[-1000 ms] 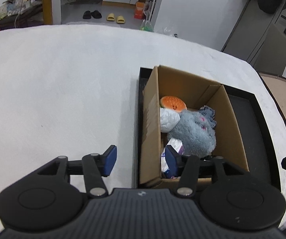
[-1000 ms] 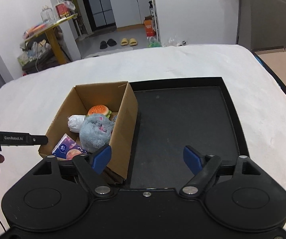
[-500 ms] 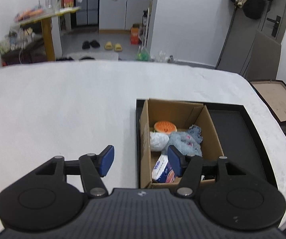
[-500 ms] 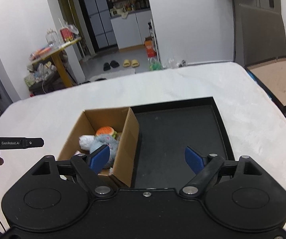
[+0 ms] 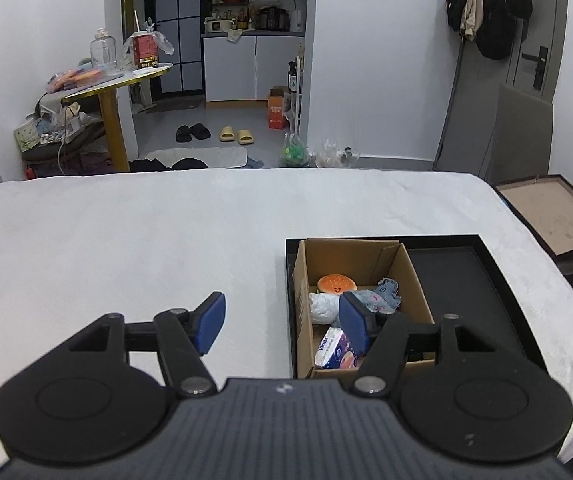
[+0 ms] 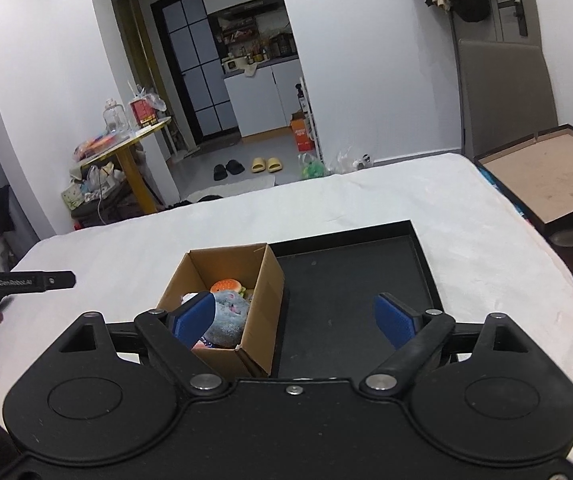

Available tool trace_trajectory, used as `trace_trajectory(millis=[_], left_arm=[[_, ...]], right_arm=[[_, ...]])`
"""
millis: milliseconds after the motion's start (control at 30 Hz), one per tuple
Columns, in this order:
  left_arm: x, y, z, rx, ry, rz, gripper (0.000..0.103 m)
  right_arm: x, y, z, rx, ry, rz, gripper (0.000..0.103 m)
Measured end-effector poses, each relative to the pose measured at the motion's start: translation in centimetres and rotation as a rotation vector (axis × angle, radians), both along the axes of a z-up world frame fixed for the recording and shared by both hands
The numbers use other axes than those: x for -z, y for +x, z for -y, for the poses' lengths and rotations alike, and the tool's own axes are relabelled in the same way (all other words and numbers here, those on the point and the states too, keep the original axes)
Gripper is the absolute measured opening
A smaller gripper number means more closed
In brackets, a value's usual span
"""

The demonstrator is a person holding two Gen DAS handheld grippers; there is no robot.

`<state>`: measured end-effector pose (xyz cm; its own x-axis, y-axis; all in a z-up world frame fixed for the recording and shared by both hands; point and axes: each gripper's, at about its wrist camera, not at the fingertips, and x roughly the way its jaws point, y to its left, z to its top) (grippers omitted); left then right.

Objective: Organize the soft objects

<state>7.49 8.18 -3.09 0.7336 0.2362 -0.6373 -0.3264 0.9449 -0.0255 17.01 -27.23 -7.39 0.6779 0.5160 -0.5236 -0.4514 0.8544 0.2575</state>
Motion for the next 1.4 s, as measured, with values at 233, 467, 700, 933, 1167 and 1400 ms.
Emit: trace_trajectory(millis=[233,467,700,933,1167,1400], left_arm=[[-0.9,-1.2,0.3,0.04,-0.022,0.004,0.062],[-0.8,-2.1,1.6,0.076,-0.036,-0.02,0.07],[-0.7,-3.0,3.1,0.089,-0.052,-0.028,0.083],[-0.7,-3.7,4.5,0.111,-0.066,-0.032,0.086],[-0.5,-4.3,6.0,0.131,-0.076,-0.037,0.093],[-0.7,-4.6,7.1,0.138,-0.052,-0.033,0.103]], right_arm=[[-0.9,-0.5,0.2,0.003,0.009,0.003,0.095],[-1.2,-1.5,0.2,-0.028,0.003,-0.006,0.103],[-1.3,-2.3,0.6,-0.037,0.0,-0.044,0.103],[-1.4,-2.9,0.9,-0.047,-0.006,-0.063,0.103],[-1.8,-3.9,1.1,-0.068,-0.017,-0.053,0.103],[-1.8,-4.0,2.4,-0.039,-0.004,-0.061,0.103]])
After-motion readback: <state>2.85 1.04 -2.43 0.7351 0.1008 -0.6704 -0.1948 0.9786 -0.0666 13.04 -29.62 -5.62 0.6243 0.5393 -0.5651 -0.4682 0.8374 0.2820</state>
